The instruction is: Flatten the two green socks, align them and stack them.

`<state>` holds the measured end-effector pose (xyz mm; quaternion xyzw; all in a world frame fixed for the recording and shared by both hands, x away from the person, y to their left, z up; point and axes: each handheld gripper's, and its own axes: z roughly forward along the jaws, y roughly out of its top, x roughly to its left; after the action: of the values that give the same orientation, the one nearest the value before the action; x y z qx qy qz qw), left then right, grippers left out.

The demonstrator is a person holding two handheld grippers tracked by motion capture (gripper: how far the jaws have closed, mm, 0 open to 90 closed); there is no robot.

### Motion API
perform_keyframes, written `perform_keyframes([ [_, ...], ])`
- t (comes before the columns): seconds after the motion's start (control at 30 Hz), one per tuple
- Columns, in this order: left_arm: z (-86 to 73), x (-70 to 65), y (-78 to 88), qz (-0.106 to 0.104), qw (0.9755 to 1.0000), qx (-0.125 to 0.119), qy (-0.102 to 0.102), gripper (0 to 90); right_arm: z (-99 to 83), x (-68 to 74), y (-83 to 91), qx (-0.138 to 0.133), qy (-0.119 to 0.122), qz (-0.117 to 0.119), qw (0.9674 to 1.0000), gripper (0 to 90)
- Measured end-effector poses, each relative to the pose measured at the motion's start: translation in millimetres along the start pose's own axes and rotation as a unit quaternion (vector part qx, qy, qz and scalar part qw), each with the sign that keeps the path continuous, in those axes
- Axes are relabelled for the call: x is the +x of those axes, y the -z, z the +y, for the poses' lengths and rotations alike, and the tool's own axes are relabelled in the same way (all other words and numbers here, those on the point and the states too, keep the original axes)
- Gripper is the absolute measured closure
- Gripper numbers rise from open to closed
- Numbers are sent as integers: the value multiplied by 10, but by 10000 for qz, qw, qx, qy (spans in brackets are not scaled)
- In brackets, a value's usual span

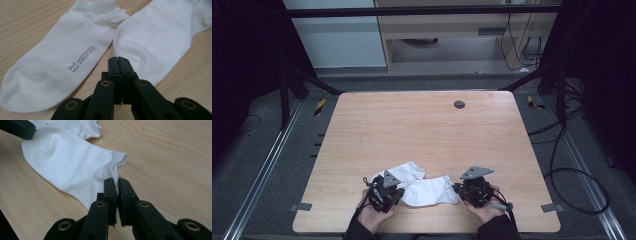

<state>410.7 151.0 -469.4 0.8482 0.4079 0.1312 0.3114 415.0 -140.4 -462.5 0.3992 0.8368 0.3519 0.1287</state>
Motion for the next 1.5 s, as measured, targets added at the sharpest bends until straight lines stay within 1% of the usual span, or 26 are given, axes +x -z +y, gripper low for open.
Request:
perform_keyframes([
  [0.07, -13, 10, -41, 42, 10000, 64, -24, 892, -13, -8, -40, 39, -9, 9, 10000, 858],
  [0.17, -28, 6, -102, 49, 9999, 137, -28, 890, -40, -21, -88, 94, -43, -15, 9999, 854],
  [0.27, -29, 1, -116, 100, 9998, 126, -84, 889, -62, -37, -122, 129, -40, -38, 9999, 843],
  [0.37, -34, -1, -120, 158, 9998, 109, -60, 887, -73, -48, -136, 141, -76, -22, 9999, 828],
  [0.4, -42, 4, -124, 166, 9998, 134, -54, 882, -84, -60, -148, 139, -79, -19, 9999, 807],
  [0.43, -42, 4, -124, 166, 9998, 134, -54, 877, -84, -60, -148, 139, -79, -19, 9999, 807],
  [0.47, -50, 8, -128, 166, 9997, 138, -70, 865, -98, -76, -153, 143, -66, -22, 9999, 789],
  [0.57, -54, 13, -126, 167, 9997, 131, -71, 805, -110, -98, -145, 94, -82, -29, 9999, 772],
  [0.63, -56, 13, -96, 147, 9999, 40, -47, 766, -104, -108, -120, 16, -93, -27, 10000, 761],
  [0.67, -56, 13, -96, 147, 9999, 40, -47, 744, -100, -112, -103, -41, -116, -36, 9999, 756],
  [0.7, -50, 22, -49, 149, 9999, -61, -39, 725, -93, -115, -84, -100, -140, -34, 9998, 750],
  [0.8, -31, 51, 25, 172, 9996, -230, 6, 687, -73, -140, -40, -304, -155, -94, 9994, 734],
  [0.83, -23, 69, 49, 210, 9994, -270, -5, 674, -68, -148, -27, -368, -172, -120, 9991, 730],
  [1.0, -10, 169, 122, 338, 9982, -489, 109, 624, -41, -194, 21, -622, -237, -154, 9977, 706],
  [1.03, -10, 169, 122, 338, 9982, -489, 109, 612, -35, -204, 22, -670, -243, -153, 9973, 701],
  [1.07, -9, 217, 137, 406, 9975, -573, 111, 598, -27, -210, 25, -697, -261, -144, 9971, 695],
  [1.13, -9, 271, 148, 500, 9967, -618, 143, 573, -7, -222, 26, -726, -274, -154, 9969, 677],
  [1.17, -9, 271, 148, 500, 9967, -618, 143, 567, -7, -222, 26, -726, -274, -154, 9969, 677],
  [1.2, -10, 328, 159, 566, 9962, -632, 187, 561, 15, -230, 25, -740, -294, -169, 9967, 660],
  [1.23, -10, 328, 159, 566, 9962, -632, 187, 557, 28, -236, 23, -766, -277, -172, 9965, 653],
  [1.27, -13, 384, 173, 627, 9953, -701, 230, 550, 42, -237, 23, -768, -290, -182, 9965, 645],
  [1.3, -13, 384, 173, 627, 9953, -701, 230, 543, 42, -237, 23, -768, -290, -182, 9965, 645],
  [1.33, -9, 444, 190, 706, 9945, -733, 264, 536, 74, -239, 20, -806, -326, -181, 9961, 635],
  [1.37, -10, 473, 196, 756, 9939, -755, 281, 529, 95, -241, 14, -830, -322, -179, 9959, 628],
  [1.5, -28, 586, 204, 863, 9925, -789, 349, 504, 197, -228, -23, -912, -383, -159, 9950, 598],
])
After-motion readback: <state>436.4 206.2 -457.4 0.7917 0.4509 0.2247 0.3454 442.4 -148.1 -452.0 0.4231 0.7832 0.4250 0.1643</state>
